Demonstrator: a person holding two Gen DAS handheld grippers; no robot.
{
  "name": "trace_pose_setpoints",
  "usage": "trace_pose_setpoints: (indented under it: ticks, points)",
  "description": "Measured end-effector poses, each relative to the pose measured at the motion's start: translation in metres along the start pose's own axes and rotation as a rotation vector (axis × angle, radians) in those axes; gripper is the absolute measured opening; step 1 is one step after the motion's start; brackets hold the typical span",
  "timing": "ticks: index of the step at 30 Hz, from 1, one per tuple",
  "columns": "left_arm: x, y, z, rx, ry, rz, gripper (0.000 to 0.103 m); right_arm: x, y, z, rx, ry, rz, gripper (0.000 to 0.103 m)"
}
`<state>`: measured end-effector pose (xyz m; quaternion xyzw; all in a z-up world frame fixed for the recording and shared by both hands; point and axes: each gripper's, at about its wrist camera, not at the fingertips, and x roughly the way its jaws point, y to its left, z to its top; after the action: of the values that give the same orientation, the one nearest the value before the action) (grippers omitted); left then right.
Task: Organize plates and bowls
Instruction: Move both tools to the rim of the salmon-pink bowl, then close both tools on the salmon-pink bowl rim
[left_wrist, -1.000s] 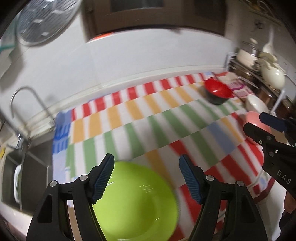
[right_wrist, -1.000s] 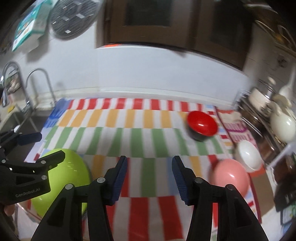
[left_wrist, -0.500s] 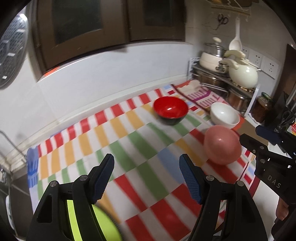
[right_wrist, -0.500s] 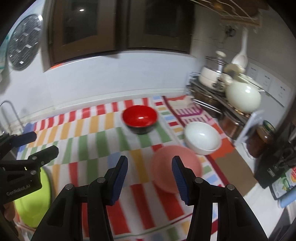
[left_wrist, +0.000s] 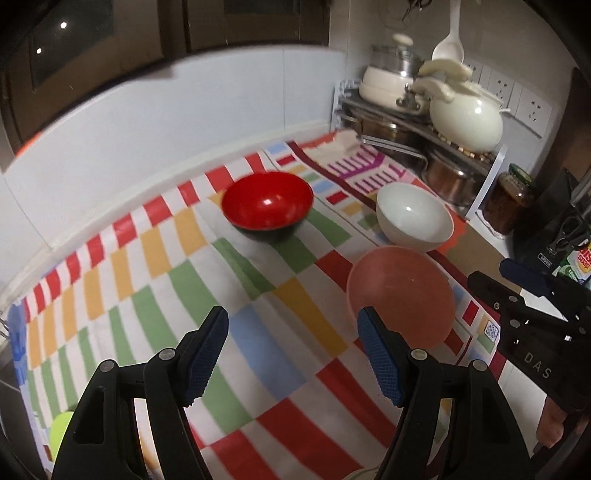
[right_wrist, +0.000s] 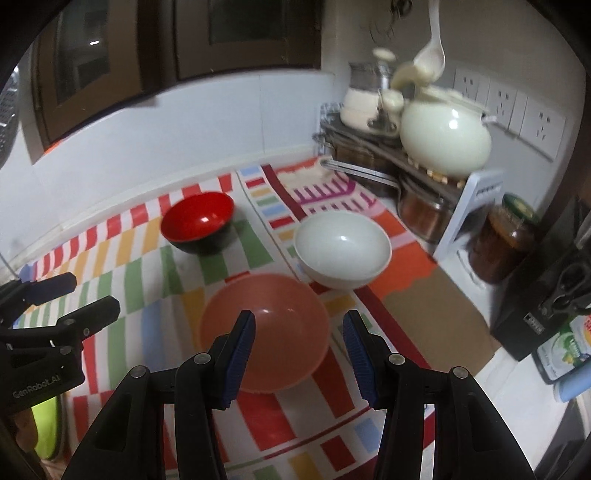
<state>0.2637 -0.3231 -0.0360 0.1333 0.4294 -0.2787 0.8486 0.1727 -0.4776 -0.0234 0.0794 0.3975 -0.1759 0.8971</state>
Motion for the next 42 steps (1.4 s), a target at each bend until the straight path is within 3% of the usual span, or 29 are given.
trace_pose_setpoints:
  ticks: [9, 23, 29, 34, 42]
  points:
    - [0.052, -0.020, 0.006, -0.012, 0.125, -0.036, 0.066, 0.042, -0.022, -0.005, 0.035, 0.099, 0.028, 0.048]
    - [0.106, -0.046, 0.006, 0.020, 0.213, -0.037, 0.058, 0.082, -0.029, -0.014, 0.114, 0.226, 0.073, 0.031]
    - [0.120, -0.052, 0.005, 0.014, 0.244, -0.039, 0.040, 0.090, -0.028, -0.015, 0.119, 0.250, 0.069, 0.020]
    - [0.127, -0.055, 0.004, 0.036, 0.253, -0.027, 0.017, 0.098, -0.028, -0.015, 0.127, 0.275, 0.052, 0.014]
    - [0.119, -0.045, 0.004, -0.016, 0.252, -0.032, 0.015, 0.097, -0.022, -0.008, 0.138, 0.275, 0.066, 0.012]
